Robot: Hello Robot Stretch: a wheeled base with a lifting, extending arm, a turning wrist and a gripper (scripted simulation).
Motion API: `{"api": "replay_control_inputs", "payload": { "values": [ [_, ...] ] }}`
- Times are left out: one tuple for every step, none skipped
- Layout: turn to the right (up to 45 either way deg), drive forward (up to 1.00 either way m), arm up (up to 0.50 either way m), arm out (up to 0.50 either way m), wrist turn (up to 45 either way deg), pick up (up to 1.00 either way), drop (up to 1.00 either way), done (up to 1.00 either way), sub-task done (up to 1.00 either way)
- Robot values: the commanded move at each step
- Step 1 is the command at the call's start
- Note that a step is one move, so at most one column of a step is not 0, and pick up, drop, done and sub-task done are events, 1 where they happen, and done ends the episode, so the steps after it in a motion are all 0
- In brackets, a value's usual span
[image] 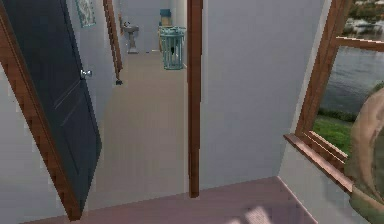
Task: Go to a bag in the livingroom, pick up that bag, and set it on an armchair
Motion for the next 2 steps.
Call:
{"api": "replay_control_inputs", "payload": {
  "values": [
    [0.0, 0.0, 0.0, -0.48, 0.0, 0.0, 0.0, 0.0, 0.0],
    [-45.0, 0.0, 0.0, 0.0, 0.0, 0.0, 0.0, 0.0, 0.0]
  ]
}}
